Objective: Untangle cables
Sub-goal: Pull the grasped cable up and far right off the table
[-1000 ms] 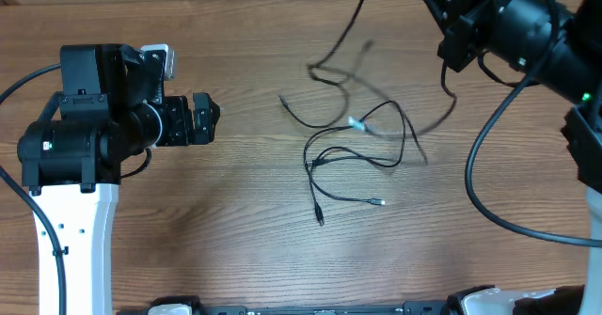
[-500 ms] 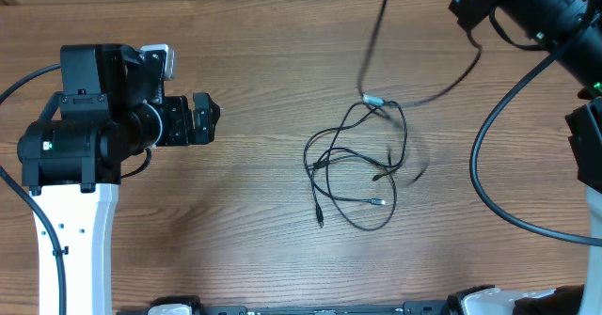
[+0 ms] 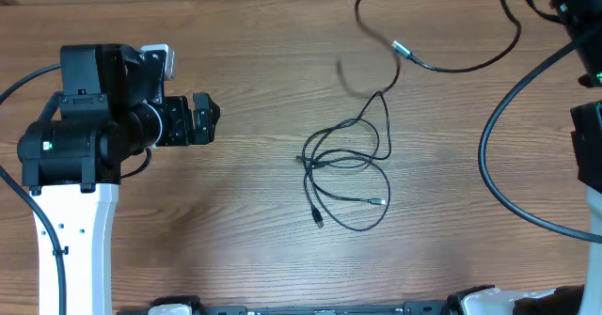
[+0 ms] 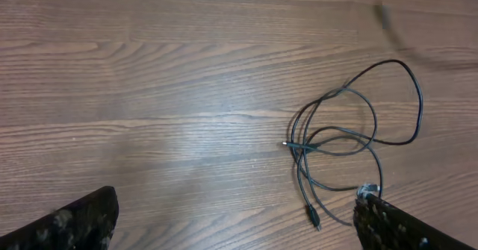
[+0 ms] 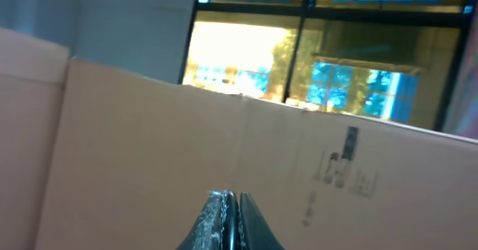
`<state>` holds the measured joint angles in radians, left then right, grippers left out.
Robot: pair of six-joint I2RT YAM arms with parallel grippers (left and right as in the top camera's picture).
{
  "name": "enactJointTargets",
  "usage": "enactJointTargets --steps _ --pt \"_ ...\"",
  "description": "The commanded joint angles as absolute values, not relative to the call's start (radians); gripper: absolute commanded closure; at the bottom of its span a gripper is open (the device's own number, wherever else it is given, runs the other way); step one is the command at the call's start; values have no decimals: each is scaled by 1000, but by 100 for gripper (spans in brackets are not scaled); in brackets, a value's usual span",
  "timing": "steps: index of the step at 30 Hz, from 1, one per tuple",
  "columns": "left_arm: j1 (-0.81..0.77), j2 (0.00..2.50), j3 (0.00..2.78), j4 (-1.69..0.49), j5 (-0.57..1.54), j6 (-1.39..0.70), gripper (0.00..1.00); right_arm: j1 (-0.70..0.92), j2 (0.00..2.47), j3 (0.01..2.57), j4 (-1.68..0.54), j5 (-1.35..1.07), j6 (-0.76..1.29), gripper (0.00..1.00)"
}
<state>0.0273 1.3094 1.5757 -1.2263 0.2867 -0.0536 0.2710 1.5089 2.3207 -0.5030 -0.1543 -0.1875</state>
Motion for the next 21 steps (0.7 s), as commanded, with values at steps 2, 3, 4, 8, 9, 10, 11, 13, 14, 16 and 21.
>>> enactJointTargets --steps 2,3,4,8,9,10,11,13,14,16,21 --pt "24 1308 1589 -1226 281 -67 0 270 1516 2336 -571 109 -194 96" --pt "24 1308 1589 -1225 281 -67 0 264 1523 2336 -585 155 -202 96" --pt "24 1308 1589 -1226 281 -67 0 258 1532 2336 -597 198 -212 96" --pt "24 1308 1589 -1226 281 -67 0 194 1583 2336 -635 438 -213 96" --pt "24 1308 1589 -1226 281 -67 0 175 1595 2336 -642 476 -213 96" --pt "24 1308 1589 -1226 281 -67 0 157 1605 2336 -649 511 -213 96" --pt "24 1308 1589 -1226 281 -67 0 120 1623 2336 -663 567 -212 96" --pt "24 1308 1589 -1226 281 -67 0 39 1654 2336 -695 628 -209 96" --pt "24 1308 1589 -1226 281 -67 0 6 1663 2336 -706 628 -208 96" --pt "24 1308 1589 -1226 281 -67 0 -67 1676 2336 -727 630 -170 96" --pt "24 1308 1589 -1226 281 -67 0 -309 1696 2336 -804 628 89 96"
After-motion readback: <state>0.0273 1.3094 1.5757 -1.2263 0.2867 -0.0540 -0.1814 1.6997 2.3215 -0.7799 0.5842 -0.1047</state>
